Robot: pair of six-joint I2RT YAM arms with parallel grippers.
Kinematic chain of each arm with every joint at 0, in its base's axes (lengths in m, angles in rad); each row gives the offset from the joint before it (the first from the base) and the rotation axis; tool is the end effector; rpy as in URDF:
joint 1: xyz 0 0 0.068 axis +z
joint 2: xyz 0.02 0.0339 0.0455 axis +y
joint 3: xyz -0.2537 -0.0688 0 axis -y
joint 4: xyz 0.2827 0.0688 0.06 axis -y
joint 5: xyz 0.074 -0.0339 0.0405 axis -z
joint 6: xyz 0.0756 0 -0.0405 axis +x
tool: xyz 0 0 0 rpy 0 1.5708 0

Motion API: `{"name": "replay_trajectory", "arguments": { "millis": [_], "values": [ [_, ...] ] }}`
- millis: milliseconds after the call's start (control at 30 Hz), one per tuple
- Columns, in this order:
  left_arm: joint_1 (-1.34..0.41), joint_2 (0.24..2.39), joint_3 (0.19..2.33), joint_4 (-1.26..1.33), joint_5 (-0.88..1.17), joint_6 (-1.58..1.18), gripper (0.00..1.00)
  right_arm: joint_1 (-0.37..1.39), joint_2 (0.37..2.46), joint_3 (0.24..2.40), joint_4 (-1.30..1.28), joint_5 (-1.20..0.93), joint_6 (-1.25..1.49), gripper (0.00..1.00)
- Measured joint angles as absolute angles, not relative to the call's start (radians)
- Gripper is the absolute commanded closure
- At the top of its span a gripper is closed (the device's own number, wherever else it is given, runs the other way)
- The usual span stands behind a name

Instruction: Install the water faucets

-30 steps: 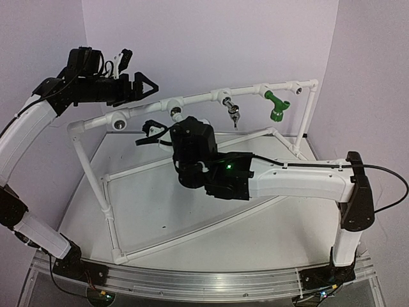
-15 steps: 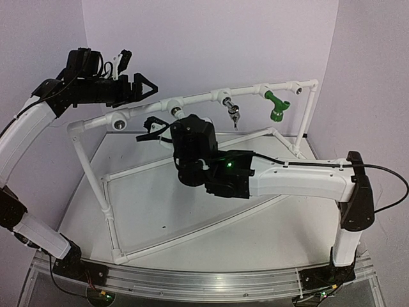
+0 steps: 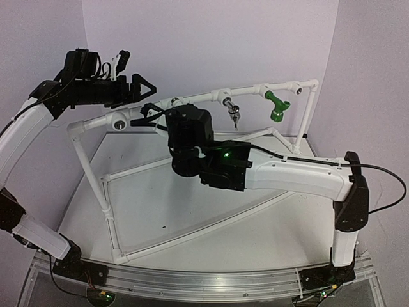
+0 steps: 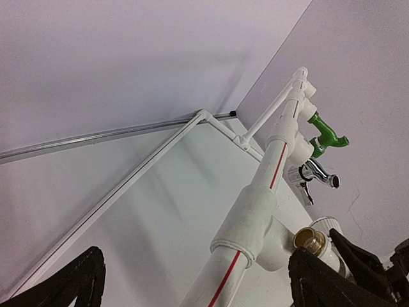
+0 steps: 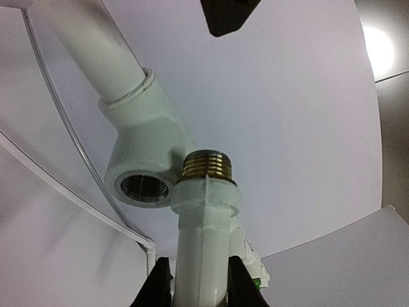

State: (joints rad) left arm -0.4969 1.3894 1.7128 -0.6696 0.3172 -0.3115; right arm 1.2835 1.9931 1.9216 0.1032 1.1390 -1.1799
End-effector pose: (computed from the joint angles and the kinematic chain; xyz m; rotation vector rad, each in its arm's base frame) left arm 0.3056 -0.1925 0.4603 0.4046 1.9502 -0.8378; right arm 0.2120 0.4752 0.3879 -0.9731 1.2862 -0.7884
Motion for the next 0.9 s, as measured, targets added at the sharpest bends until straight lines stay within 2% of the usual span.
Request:
{"name": "replay_trajectory", "arguments": {
  "millis": [300, 600, 900],
  "values": [
    [-0.497, 1.383, 1.712, -0.663, 0.375, -0.309, 0.0, 1.287, 1.958, 1.859, 0.101, 1.111, -1.127, 1.0],
    [-0.497, 1.344, 1.712, -0.661, 0.66, -0.307, 0.0, 1.302, 1.874, 1.674, 0.302, 1.003, -1.252, 1.0],
    [-0.497, 1.274, 1.706, -0.66, 0.817, -0.308, 0.11, 1.307, 1.87, 1.62, 0.587, 0.85, -1.377, 1.0]
  ]
}}
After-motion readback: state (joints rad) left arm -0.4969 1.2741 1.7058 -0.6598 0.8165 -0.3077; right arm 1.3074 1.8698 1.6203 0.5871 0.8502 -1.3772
